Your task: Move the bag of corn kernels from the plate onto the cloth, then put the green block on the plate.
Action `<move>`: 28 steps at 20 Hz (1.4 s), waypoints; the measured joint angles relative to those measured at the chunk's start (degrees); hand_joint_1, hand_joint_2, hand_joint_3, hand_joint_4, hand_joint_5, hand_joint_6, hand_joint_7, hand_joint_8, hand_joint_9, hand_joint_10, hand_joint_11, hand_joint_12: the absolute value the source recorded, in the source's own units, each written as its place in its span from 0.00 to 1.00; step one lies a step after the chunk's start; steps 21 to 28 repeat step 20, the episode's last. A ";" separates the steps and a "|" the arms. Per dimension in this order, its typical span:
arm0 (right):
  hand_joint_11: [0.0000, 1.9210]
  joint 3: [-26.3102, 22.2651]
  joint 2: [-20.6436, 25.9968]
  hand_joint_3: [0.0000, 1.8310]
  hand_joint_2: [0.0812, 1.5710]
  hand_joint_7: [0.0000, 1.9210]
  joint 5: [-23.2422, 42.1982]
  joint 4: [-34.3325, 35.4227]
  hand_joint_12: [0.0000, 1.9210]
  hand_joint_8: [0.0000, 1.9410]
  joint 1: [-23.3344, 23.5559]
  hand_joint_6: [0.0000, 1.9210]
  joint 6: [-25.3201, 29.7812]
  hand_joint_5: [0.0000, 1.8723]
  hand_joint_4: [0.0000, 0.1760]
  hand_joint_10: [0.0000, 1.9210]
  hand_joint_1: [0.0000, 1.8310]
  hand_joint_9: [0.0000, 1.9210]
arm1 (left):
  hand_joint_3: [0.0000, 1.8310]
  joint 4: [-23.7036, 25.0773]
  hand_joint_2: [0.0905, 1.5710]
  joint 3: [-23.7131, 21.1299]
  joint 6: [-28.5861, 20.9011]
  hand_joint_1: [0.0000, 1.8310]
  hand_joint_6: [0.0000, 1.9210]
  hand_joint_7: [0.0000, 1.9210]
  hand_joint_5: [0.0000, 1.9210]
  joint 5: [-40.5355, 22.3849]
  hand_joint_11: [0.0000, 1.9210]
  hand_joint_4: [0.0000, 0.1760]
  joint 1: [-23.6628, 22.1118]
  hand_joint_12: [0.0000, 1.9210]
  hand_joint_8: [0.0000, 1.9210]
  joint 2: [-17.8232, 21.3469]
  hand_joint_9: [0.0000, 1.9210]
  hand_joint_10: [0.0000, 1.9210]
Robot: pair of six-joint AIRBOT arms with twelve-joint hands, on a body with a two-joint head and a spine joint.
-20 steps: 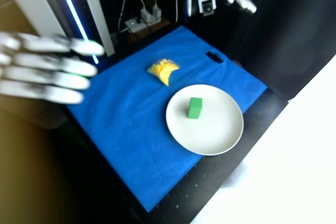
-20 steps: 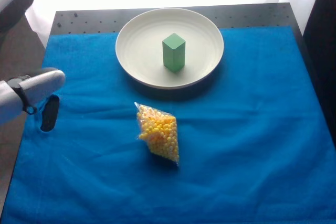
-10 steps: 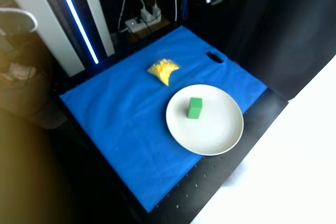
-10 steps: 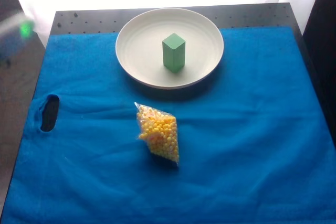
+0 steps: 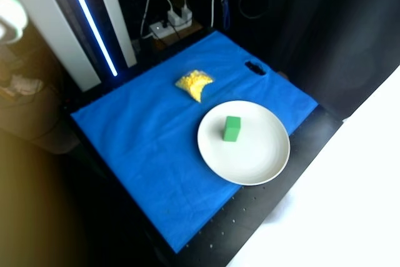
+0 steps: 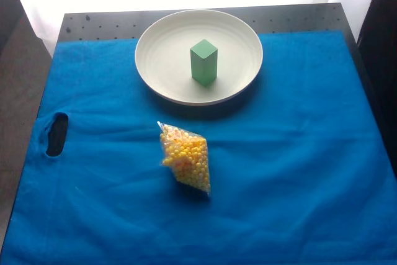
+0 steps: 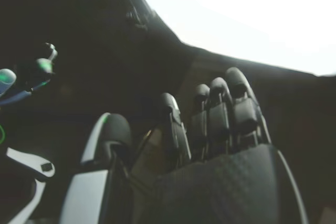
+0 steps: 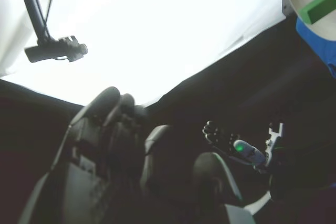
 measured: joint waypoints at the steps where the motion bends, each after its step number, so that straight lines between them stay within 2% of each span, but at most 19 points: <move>1: 0.27 -0.02 0.28 0.00 0.89 0.27 2.12 -0.83 0.74 0.63 0.17 0.92 -0.02 0.25 0.04 0.45 0.51 0.30 | 0.02 0.28 1.00 -0.59 0.13 0.00 0.00 0.12 0.10 -0.66 0.00 0.86 -0.15 0.06 0.00 1.22 0.06 0.00; 2: 0.38 -0.09 0.31 0.00 0.92 0.26 2.40 -1.03 0.72 0.83 0.17 0.98 0.00 0.20 0.01 0.61 0.52 0.33 | 0.02 0.39 1.00 -0.76 0.15 0.00 0.00 0.12 0.10 -0.87 0.00 0.86 -0.24 0.06 0.00 1.55 0.06 0.00; 3: 0.36 -0.44 0.31 0.00 0.93 0.29 1.42 -1.29 0.81 0.88 0.13 0.99 -0.13 0.15 0.00 0.73 0.54 0.34 | 0.02 -0.07 1.00 -1.79 0.28 0.00 0.00 0.12 0.10 -0.50 0.00 0.86 -0.28 0.06 0.00 2.29 0.06 0.00; 4: 0.44 -1.07 0.31 0.00 0.89 0.36 0.66 -1.14 0.85 0.83 -0.02 0.94 -0.13 0.20 0.00 0.80 0.58 0.43 | 0.02 -0.09 1.00 -2.58 0.31 0.00 0.00 0.12 0.10 -0.46 0.00 0.86 -0.17 0.06 0.00 2.95 0.06 0.00; 5: 0.40 -1.36 0.31 0.00 0.88 0.36 0.31 -1.29 0.90 0.81 0.00 0.95 -0.04 0.23 0.00 0.84 0.58 0.41 | 0.02 0.22 1.00 -2.89 -0.13 0.00 0.00 0.12 0.10 -0.63 0.00 0.86 0.44 0.06 0.00 3.52 0.06 0.00; 6: 0.40 -1.40 0.28 0.00 0.93 0.38 0.48 -1.42 0.94 0.89 -0.02 0.99 0.61 0.22 0.74 0.88 0.36 0.41 | 0.02 0.46 1.00 -3.45 -1.22 0.00 0.00 0.12 0.10 -0.70 0.00 0.86 0.98 0.06 0.00 3.72 0.06 0.00; 7: 0.38 -1.40 -0.09 0.00 0.91 0.42 0.48 -0.81 0.88 0.91 0.00 1.00 1.60 0.39 0.71 0.86 0.31 0.43 | 0.02 0.55 1.00 -3.61 -2.08 0.00 0.00 0.12 0.10 -0.44 0.00 0.86 1.36 0.06 0.00 3.72 0.06 0.00; 8: 0.40 -1.40 -0.44 0.00 0.93 0.44 0.61 -0.46 0.86 0.93 0.00 1.00 2.58 0.42 0.25 0.88 0.24 0.44 | 0.02 0.02 1.00 -3.87 -2.89 0.00 0.00 0.12 0.10 0.02 0.00 0.86 1.46 0.06 0.00 3.72 0.06 0.00; 9: 0.46 -1.40 -0.92 0.00 0.95 0.48 0.66 -0.76 0.86 0.93 0.00 1.00 3.76 0.43 0.04 0.87 0.16 0.48 | 0.02 -0.42 1.00 -3.85 -4.11 0.00 0.00 0.12 0.10 0.22 0.00 0.86 1.66 0.06 0.00 3.72 0.06 0.00; 10: 0.46 -1.40 -1.18 0.01 0.95 0.48 0.66 -0.94 0.83 0.87 0.00 1.00 4.09 0.25 0.60 0.82 0.28 0.50 | 0.02 -0.70 1.00 -3.85 -4.57 0.00 0.00 0.12 0.10 0.17 0.00 0.86 1.86 0.06 0.00 3.69 0.06 0.00; 11: 0.48 -1.40 -1.70 0.01 0.97 0.51 0.63 -1.01 0.82 0.85 0.00 1.00 4.59 0.27 0.00 0.80 0.17 0.53 | 0.02 -1.62 1.00 -3.87 -5.29 0.00 0.00 0.12 0.10 0.26 0.00 0.86 1.86 0.06 0.00 3.45 0.06 0.00; 12: 0.46 -1.40 -2.16 0.00 0.94 0.52 0.57 -0.74 0.77 0.83 0.00 1.00 5.35 0.30 0.00 0.74 0.19 0.54 | 0.02 -2.25 1.00 -3.87 -5.73 0.00 0.00 0.12 0.10 0.13 0.00 0.86 1.86 0.06 0.00 3.19 0.06 0.00; 13: 0.45 -1.40 -2.49 0.00 0.94 0.53 0.57 -0.59 0.76 0.83 0.00 1.00 6.23 0.42 0.00 0.75 0.19 0.54 | 0.02 -3.13 1.00 -3.87 -6.62 0.00 0.00 0.12 0.10 -0.11 0.00 0.86 1.86 0.06 0.00 2.60 0.06 0.00; 15: 0.42 -0.90 -3.74 0.00 0.92 0.59 0.66 -0.07 0.74 0.81 0.00 1.00 8.09 0.56 0.00 0.76 0.20 0.56 | 0.02 -4.33 1.00 -3.85 -7.78 0.00 0.00 0.12 0.10 0.22 0.00 0.86 1.86 0.06 0.00 1.77 0.06 0.00; 17: 0.43 -0.85 -4.33 0.00 0.92 0.59 0.39 0.52 0.71 0.78 0.00 1.00 8.44 0.56 0.00 0.75 0.24 0.58 | 0.02 -4.57 1.00 -3.87 -8.35 0.00 0.00 0.12 0.10 0.63 0.00 0.86 1.86 0.06 0.00 1.31 0.06 0.00; 18: 0.38 -0.85 -4.46 0.01 0.95 0.57 0.35 0.57 0.73 0.85 0.00 1.00 8.92 0.56 0.00 0.79 0.19 0.57 | 0.02 -4.61 1.00 -3.87 -8.39 0.00 0.00 0.12 0.10 0.55 0.00 0.86 1.86 0.06 0.00 1.31 0.06 0.00; 19: 0.38 -0.85 -4.81 0.01 0.98 0.56 0.42 0.87 0.77 0.87 0.00 1.00 9.51 0.53 0.00 0.82 0.14 0.56 | 0.02 -4.92 1.00 -3.87 -9.11 0.00 0.00 0.12 0.10 0.44 0.00 0.86 1.86 0.06 0.00 1.25 0.06 0.00; 20: 0.42 -0.85 -5.14 0.00 0.98 0.55 0.48 1.09 0.78 0.82 0.00 1.00 9.75 0.52 0.00 0.80 0.16 0.56 | 0.02 -5.46 1.00 -3.87 -10.03 0.00 0.00 0.12 0.10 0.13 0.00 0.86 1.86 0.06 0.00 0.81 0.06 0.00; 28: 0.42 -0.85 -5.14 0.00 0.98 0.55 0.48 1.09 0.78 0.82 0.00 1.00 9.75 0.52 0.00 0.80 0.16 0.56 | 0.02 -5.46 1.00 -3.87 -10.03 0.00 0.00 0.12 0.10 0.13 0.00 0.86 1.86 0.06 0.00 0.81 0.06 0.00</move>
